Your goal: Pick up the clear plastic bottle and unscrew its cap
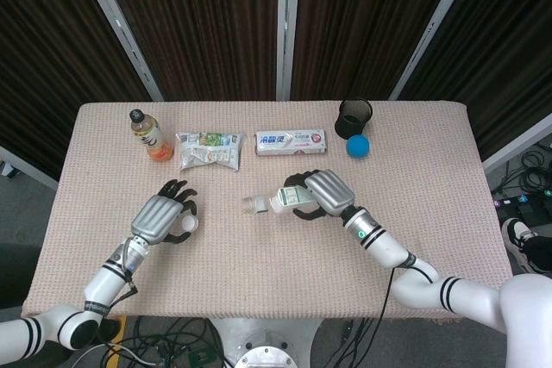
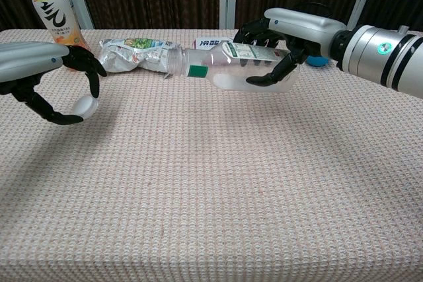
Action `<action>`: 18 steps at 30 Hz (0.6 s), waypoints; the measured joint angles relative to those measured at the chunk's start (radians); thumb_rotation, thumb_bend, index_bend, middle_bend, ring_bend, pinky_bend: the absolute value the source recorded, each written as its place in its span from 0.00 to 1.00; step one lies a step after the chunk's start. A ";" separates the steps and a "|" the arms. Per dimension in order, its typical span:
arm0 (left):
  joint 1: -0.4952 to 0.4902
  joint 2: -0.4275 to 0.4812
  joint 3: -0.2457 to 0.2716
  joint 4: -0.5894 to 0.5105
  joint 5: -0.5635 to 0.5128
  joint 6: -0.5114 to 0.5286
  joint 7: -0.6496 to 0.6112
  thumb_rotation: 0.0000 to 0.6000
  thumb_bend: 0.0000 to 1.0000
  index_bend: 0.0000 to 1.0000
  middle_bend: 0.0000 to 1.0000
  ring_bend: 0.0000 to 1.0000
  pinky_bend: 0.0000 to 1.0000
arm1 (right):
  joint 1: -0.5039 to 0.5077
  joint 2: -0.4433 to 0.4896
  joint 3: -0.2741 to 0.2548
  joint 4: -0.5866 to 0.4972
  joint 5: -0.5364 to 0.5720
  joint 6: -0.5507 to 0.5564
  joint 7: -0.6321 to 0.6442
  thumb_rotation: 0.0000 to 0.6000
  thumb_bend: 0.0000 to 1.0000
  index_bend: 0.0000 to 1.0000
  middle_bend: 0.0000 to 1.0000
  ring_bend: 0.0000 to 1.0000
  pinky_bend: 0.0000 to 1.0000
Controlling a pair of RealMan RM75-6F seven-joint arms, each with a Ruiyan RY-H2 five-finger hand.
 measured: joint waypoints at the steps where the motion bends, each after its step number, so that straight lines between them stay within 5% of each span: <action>1: 0.001 0.002 -0.001 -0.004 -0.001 0.002 0.000 1.00 0.18 0.30 0.15 0.03 0.03 | 0.003 -0.008 0.000 0.002 0.005 -0.006 -0.024 1.00 0.70 0.70 0.58 0.49 0.54; 8: 0.040 0.047 -0.005 -0.068 0.020 0.100 0.004 1.00 0.17 0.19 0.14 0.03 0.03 | 0.020 -0.080 0.003 0.048 0.034 -0.031 -0.154 1.00 0.69 0.61 0.54 0.42 0.48; 11: 0.064 0.072 -0.007 -0.093 0.045 0.154 -0.008 1.00 0.17 0.19 0.14 0.03 0.03 | 0.027 -0.107 0.003 0.067 0.053 -0.049 -0.204 1.00 0.66 0.46 0.46 0.33 0.41; 16: 0.099 0.100 -0.021 -0.106 0.079 0.234 -0.044 1.00 0.17 0.19 0.14 0.03 0.03 | 0.038 -0.130 0.000 0.074 0.098 -0.097 -0.302 1.00 0.46 0.03 0.18 0.06 0.17; 18: 0.116 0.113 -0.028 -0.105 0.084 0.258 -0.059 1.00 0.17 0.19 0.14 0.03 0.03 | 0.039 -0.130 -0.001 0.063 0.116 -0.109 -0.335 1.00 0.42 0.00 0.09 0.01 0.07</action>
